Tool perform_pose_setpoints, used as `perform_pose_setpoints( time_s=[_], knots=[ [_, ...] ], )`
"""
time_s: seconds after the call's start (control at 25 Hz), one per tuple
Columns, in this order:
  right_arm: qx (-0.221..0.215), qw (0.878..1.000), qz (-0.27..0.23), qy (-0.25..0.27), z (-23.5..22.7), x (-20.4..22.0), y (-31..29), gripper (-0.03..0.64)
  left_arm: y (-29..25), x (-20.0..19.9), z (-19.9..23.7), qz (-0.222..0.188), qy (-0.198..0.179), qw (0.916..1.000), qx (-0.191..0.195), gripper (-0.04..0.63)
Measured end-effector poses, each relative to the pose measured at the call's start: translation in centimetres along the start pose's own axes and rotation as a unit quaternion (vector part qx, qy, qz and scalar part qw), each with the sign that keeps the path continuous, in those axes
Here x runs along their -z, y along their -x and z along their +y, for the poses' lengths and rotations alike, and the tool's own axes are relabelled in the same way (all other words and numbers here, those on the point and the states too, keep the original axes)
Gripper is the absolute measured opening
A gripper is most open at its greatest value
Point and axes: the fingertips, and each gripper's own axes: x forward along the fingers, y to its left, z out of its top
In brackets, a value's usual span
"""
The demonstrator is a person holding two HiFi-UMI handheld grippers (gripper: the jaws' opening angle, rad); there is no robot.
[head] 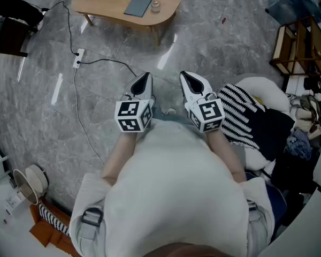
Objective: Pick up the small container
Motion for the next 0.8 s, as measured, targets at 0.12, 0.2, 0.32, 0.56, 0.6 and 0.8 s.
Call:
perform_pose_setpoints(
  time_s=[0.12,0.2,0.32,0.56,0.6,0.8],
  knots=[
    [0.004,1.000,-0.004,0.001,0.0,0.0,1.6,0.000,0.6,-0.1,-0.7,0.000,-0.002,1.0000,-0.001,0.002],
    [0.005,1.000,-0.008,0.001,-0.1,-0.1,2.4,-0.001,0.7,-0.2,-1.4,-0.003,-0.005,1.0000,-0.003,0.003],
    [0.002,1.000,-0.017,0.006,-0.3,-0.6,2.9,0.000,0.5,-0.7,-2.3,-0.013,-0.012,0.9998,-0.003,0.003],
    [-0.014,1.000,-0.026,0.012,0.4,-1.0,2.6,0.000,0.7,-0.9,-3.0,-0.025,-0.018,0.9995,0.003,0.002],
    [-0.016,0.999,-0.028,0.009,0.5,-1.0,2.7,0.000,0.8,-0.8,-3.0,-0.025,-0.017,0.9995,0.003,0.003],
    [-0.023,0.999,-0.032,0.005,1.0,-1.4,2.9,0.002,1.6,-0.3,-2.5,-0.026,0.004,0.9997,0.002,0.003]
  ],
)
